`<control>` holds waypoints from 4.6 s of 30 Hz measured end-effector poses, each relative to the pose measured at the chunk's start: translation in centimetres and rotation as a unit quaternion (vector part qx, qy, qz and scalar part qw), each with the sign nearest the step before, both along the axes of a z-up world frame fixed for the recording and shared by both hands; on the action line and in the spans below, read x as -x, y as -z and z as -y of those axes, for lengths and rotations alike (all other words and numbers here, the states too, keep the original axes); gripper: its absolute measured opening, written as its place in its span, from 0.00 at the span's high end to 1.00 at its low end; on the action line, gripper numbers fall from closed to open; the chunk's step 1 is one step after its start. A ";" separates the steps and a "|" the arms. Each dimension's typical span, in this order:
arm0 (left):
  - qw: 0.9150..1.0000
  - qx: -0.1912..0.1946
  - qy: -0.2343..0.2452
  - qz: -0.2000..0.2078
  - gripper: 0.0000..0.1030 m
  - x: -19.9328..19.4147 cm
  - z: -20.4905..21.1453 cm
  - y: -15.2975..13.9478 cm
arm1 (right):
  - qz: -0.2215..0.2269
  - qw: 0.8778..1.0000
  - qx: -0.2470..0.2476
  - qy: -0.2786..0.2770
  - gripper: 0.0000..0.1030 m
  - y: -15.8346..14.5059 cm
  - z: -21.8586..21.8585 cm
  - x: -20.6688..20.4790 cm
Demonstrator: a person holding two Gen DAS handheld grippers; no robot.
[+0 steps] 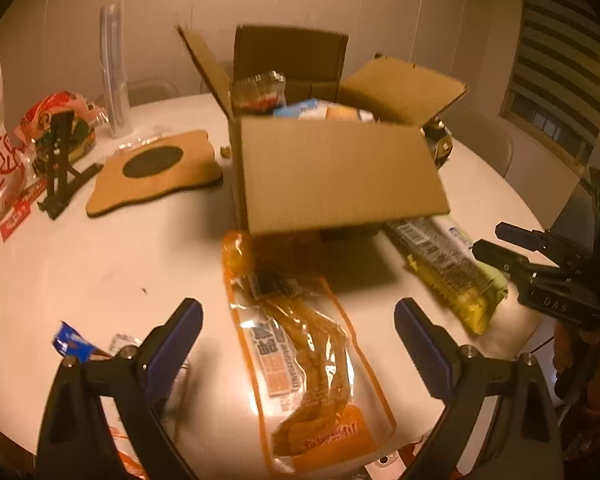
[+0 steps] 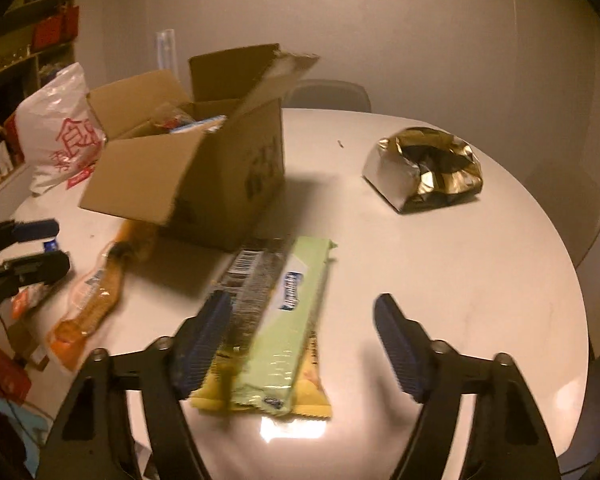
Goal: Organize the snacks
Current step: 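Grasp the green Alpenliebe bar with the right gripper while the left gripper grasps the orange jerky bag, then lift the orange jerky bag with the left gripper while the right gripper holds the green bar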
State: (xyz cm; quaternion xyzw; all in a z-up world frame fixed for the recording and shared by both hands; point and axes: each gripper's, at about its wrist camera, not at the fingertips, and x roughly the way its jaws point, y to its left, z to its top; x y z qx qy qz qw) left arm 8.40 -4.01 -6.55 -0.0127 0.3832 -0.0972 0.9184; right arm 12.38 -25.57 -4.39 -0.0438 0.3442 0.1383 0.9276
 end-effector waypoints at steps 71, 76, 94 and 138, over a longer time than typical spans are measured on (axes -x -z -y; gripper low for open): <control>0.999 0.003 0.015 -0.031 0.24 1.5 -0.1 2.8 | -0.044 0.996 -0.068 -0.034 0.78 1.7 0.8 -3.2; 0.999 -0.006 -0.001 -0.041 0.24 1.7 0.5 2.7 | -0.045 0.996 -0.069 -0.038 0.78 1.7 0.7 -3.3; 0.999 -0.027 -0.027 -0.010 0.45 2.5 1.0 2.7 | -0.045 0.996 -0.073 -0.039 0.78 2.0 0.7 -3.5; 0.969 -0.008 0.209 0.134 0.47 1.9 5.1 -11.1 | 0.097 0.991 -0.090 0.027 0.78 -9.1 5.6 0.8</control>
